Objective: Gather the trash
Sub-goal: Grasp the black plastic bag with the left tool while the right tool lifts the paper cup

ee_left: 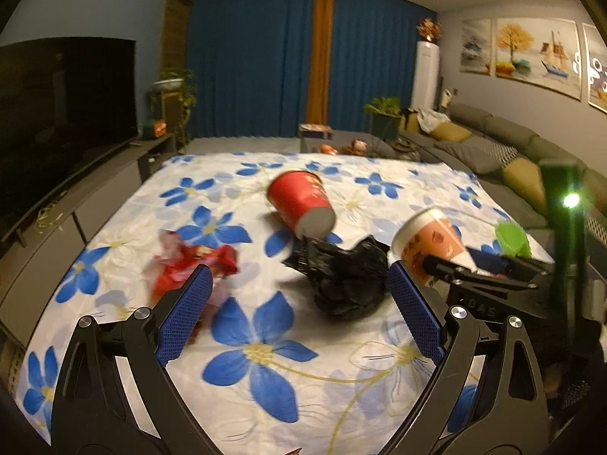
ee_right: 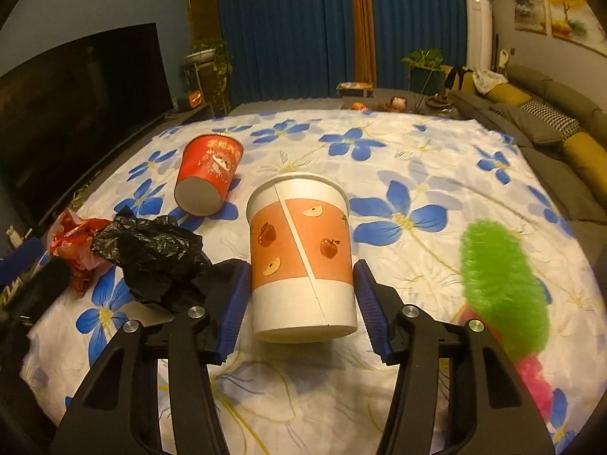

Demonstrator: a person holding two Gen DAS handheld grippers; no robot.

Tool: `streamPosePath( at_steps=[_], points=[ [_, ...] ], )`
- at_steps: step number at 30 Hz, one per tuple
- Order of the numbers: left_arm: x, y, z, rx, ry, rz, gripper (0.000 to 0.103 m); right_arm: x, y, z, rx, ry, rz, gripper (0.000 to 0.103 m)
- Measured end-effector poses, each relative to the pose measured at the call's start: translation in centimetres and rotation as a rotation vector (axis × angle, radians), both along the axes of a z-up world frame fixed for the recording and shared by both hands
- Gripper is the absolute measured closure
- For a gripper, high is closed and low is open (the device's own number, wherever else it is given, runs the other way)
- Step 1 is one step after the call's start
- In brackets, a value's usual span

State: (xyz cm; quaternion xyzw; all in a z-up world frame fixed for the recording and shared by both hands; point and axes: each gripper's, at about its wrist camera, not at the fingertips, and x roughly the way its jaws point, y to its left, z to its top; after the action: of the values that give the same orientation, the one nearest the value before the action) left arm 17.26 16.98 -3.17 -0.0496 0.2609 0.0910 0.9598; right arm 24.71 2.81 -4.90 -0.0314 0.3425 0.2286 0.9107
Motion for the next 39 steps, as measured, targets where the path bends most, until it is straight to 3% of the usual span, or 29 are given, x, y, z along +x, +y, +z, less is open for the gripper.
streamPosePath(
  at_steps=[10, 13, 18, 21, 27, 39],
  points=[
    [3.8, -0.2, -1.7, -0.048, 0.088, -0.087, 0.017, -5.3, -3.3, 4.7, 0.055, -0.116, -0.078, 0.049],
    [5.1, -0.1, -2.6, -0.063, 0.147, -0.113, 0.028, -7.2, -3.8, 6.1, 0.068, -0.148, -0.095, 0.049],
    [6.0, 0.4, -3.7, -0.125, 0.206, -0.161, 0.062, -9.4, -4.3, 7.8, 0.072, -0.183, -0.133, 0.049],
    [5.9, 0.3, -3.7, -0.12, 0.205, -0.18, 0.069, -10.3, -4.6, 8.2, 0.066, -0.19, -0.157, 0.049],
    [5.2, 0.6, -3.4, -0.181, 0.181, -0.202, 0.074, -11.9, -5.0, 8.0, 0.048, -0.193, -0.21, 0.049],
    [2.5, 0.4, -0.4, -0.163, 0.082, -0.197, 0.074, -13.6, -7.4, 8.1, 0.049, -0.244, -0.276, 0.049]
  ],
)
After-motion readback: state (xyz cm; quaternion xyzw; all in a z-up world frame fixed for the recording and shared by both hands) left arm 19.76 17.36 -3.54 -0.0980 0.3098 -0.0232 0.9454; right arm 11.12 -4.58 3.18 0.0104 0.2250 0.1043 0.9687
